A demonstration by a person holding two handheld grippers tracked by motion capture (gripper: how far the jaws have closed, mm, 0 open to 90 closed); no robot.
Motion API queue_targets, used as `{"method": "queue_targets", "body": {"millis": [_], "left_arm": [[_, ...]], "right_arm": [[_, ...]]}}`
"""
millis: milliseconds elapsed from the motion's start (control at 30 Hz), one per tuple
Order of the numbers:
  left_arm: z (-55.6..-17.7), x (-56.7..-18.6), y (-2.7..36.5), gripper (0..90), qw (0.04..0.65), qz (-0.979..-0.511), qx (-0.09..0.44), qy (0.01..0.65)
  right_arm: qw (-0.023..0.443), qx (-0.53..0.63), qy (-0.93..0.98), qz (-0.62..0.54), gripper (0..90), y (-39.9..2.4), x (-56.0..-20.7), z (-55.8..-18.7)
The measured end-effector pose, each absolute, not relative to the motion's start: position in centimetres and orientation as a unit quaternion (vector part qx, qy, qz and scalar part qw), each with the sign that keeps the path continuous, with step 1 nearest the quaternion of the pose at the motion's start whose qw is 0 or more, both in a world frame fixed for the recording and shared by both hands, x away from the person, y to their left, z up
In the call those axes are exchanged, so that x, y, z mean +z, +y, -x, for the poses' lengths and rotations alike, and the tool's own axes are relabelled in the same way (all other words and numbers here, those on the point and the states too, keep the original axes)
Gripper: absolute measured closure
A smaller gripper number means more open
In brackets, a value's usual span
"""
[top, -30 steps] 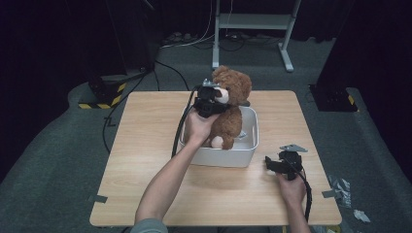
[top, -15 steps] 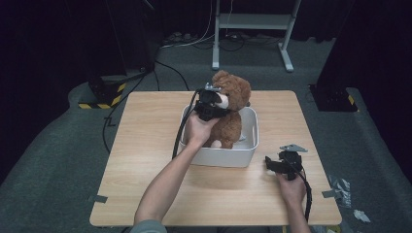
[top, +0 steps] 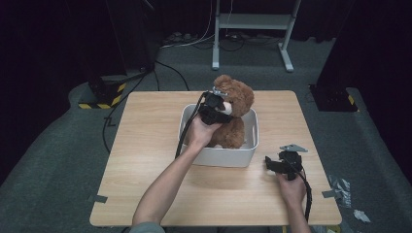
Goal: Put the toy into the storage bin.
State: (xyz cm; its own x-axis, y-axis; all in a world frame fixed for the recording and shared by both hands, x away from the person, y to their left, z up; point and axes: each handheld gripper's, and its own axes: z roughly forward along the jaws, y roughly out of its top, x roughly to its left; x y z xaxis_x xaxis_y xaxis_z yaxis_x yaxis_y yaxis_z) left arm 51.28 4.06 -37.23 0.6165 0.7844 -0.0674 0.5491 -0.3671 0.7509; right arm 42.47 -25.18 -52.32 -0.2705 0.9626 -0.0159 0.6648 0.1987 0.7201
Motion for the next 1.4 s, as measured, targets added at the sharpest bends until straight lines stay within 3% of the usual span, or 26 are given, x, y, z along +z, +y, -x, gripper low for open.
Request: {"method": "queue_targets", "body": {"millis": [433,800,1400], "left_arm": [[-51.0,-37.6,4.3,34.2,0.369,-0.826,0.145,0.400],[-50.4,-37.4,4.7,22.2,0.374,-0.836,0.130,0.379],[-49.4,-36.7,6.6,20.1,0.410,-0.825,0.111,0.374]], "right_arm": [[0.242,0.307,0.735,-0.553,17.5,-25.2,-52.3,-42.5],[0.241,0.307,0.735,-0.553,17.5,-25.2,-52.3,-42.5],[0.241,0.307,0.735,-0.554,17.5,-25.2,-52.3,-42.5]]}}
